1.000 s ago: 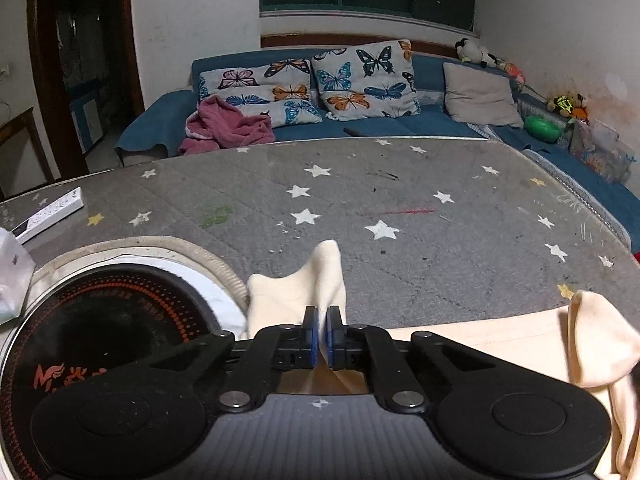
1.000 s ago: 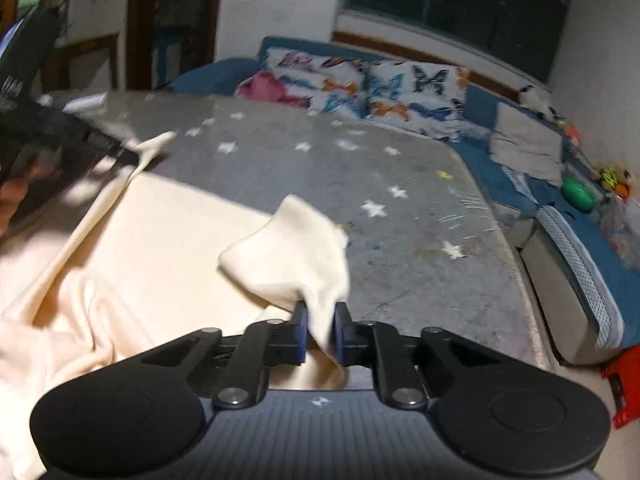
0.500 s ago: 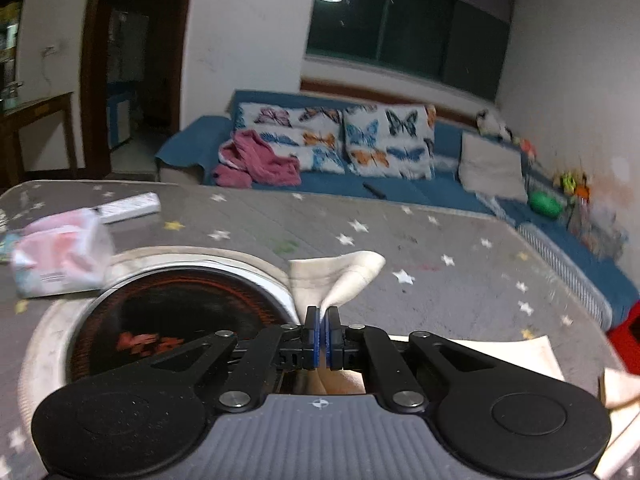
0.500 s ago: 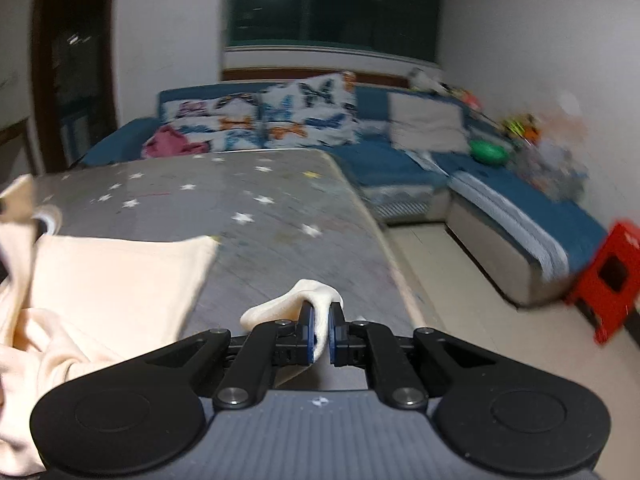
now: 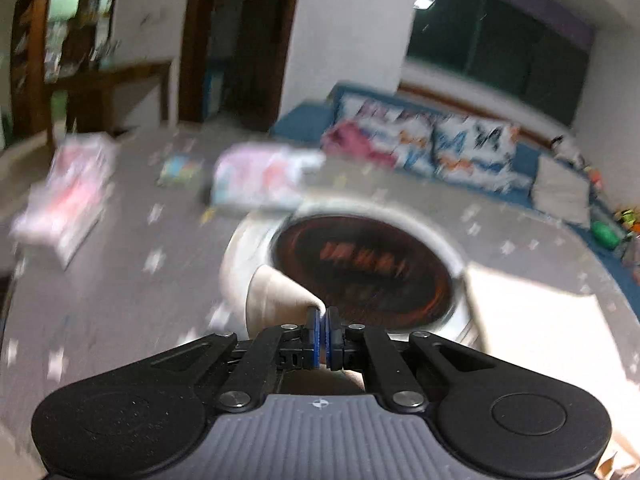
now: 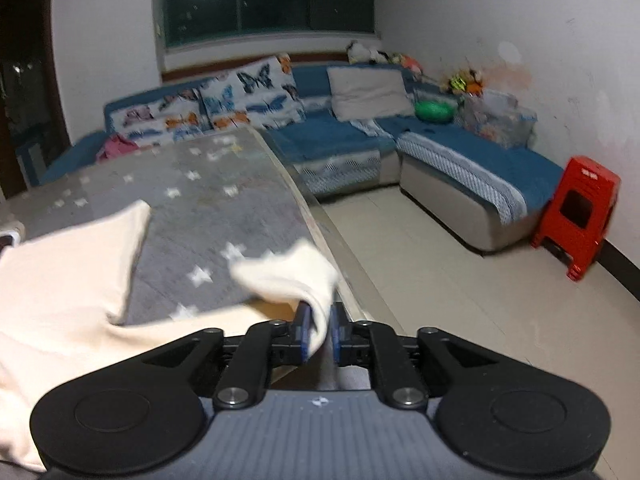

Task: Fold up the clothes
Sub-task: 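Lift and pull the sweatshirt edges apart with both tools to spread it flat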

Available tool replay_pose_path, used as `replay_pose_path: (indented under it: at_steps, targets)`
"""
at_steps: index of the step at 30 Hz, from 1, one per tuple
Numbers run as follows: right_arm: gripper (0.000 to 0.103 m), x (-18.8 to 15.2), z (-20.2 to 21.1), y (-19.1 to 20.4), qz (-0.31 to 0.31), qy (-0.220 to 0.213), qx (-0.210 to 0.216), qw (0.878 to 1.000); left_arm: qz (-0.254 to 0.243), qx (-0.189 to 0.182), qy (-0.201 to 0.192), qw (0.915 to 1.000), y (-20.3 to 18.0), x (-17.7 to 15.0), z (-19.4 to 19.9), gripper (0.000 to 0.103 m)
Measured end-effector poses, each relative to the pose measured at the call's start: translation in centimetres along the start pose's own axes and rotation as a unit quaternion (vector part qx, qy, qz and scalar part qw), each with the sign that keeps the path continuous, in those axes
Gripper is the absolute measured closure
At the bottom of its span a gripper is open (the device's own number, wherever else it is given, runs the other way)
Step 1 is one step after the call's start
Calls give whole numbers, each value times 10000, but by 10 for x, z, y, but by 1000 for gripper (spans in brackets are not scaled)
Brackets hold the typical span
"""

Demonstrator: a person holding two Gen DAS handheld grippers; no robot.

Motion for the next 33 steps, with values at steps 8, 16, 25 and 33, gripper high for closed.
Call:
replay_pose_path:
  at_steps: [8,16,25,33]
  targets:
    - [64,-7,10,-16,96,-45,-422,9991,-250,413,333,9983,15,-28,3,93]
    - [63,2,34,31,662,-128,728,9951,-857,-726,214,9934,-43,-29,34,83]
    - [64,-3,64,116,1354,166,2653,9545,-1910,-2729,491,9416,-154,-63,59,52]
    - [65,-25,89,169,2033,446,3564,9108,-2415,-3156,853,9137,-193,-93,52,51]
Point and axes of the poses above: each gripper's, at about its wrist camera, not at the fingertips, and z roughly against the way its jaws point, y to its left, x to its top, the point moved 3 cm from there along -z, roughly the way its jaws point, and after that the axes turned 9 degrees about -y, right-handed, at the moved point
